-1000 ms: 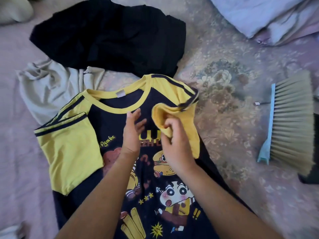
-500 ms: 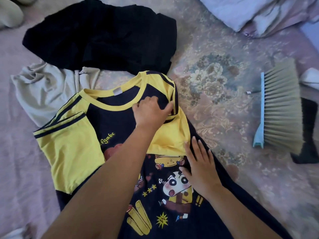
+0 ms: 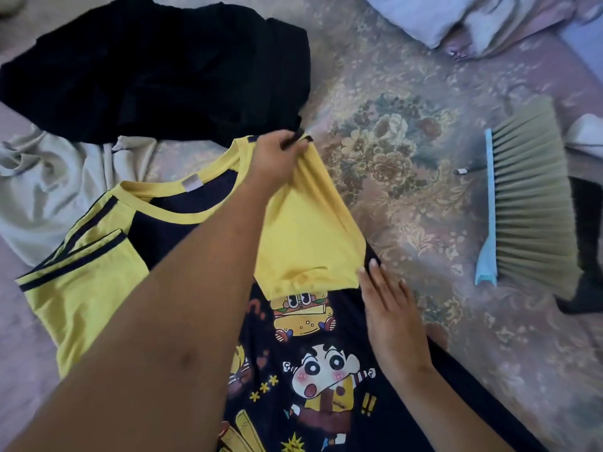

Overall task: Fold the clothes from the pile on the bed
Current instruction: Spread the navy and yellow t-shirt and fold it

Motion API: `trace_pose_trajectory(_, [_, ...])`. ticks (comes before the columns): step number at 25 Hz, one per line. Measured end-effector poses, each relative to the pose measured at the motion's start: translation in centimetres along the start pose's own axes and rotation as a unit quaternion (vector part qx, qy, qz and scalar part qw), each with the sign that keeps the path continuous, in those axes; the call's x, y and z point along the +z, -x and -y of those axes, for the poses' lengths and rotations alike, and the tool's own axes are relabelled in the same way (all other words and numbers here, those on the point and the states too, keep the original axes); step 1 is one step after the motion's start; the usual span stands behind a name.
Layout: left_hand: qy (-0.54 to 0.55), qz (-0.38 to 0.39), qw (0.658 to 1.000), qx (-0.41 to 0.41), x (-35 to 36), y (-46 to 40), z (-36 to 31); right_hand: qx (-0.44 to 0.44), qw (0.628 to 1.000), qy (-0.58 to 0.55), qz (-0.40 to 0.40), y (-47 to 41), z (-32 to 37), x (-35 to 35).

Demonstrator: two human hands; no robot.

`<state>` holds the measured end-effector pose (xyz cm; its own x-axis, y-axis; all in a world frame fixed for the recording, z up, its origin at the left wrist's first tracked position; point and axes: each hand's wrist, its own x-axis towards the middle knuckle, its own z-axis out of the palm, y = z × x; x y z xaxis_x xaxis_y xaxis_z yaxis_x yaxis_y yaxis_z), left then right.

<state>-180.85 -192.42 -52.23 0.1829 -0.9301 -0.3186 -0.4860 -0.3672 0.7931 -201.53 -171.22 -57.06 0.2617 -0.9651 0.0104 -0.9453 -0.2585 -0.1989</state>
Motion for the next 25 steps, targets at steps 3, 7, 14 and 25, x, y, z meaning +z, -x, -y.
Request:
trace_pose_trajectory(3, [-0.202,0.049,0.976,-0.059,-1.1,-1.0,2.2,-0.029,1.000,-0.005,-0.004,0.8,0.0,0.3])
trace_pose_trajectory(7, [-0.241,-0.012,0.964,-0.107,-0.1,-0.5,3.0,0.020,0.999,0.004,-0.042,2.0,-0.7,-0.5])
trace_pose_trajectory(14, [-0.138,0.172,0.971,-0.098,-3.8,4.4,4.9,0.101,0.992,0.060,-0.046,2.6,-0.9,-1.4])
trace_pose_trajectory(25, [-0.583,0.028,0.796,0.157,2.7,11.9,3.0,0.213,0.972,0.071,0.069,8.9,-2.5,-3.2])
